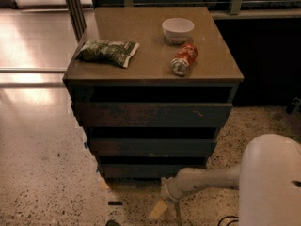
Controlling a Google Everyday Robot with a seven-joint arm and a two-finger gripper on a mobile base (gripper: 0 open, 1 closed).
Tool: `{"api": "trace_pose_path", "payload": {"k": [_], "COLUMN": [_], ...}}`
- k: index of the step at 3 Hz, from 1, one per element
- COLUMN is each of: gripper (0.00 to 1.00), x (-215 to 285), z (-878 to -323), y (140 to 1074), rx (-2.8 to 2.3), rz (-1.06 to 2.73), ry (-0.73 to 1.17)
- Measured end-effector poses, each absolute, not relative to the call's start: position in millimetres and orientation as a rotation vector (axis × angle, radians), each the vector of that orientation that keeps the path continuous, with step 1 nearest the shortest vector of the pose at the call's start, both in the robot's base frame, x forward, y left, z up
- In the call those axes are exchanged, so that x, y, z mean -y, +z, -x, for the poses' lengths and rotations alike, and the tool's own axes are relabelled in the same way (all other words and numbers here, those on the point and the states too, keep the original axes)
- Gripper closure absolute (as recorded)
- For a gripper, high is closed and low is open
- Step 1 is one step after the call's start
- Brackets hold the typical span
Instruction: Open bottom drawer
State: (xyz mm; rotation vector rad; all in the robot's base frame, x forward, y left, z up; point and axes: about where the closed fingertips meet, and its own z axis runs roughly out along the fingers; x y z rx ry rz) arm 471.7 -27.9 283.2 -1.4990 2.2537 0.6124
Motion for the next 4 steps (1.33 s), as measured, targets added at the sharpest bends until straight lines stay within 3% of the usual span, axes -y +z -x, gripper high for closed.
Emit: {"api": "trace_pose_path", "payload": {"k": [1, 4], "gripper": [0.00, 0.00], "x": [27, 30], "z": [-474, -614], "y": [282, 236], "rx": [-2.251, -2.176], "rz": [1.497, 1.337], "ry": [0.609, 0.451]}}
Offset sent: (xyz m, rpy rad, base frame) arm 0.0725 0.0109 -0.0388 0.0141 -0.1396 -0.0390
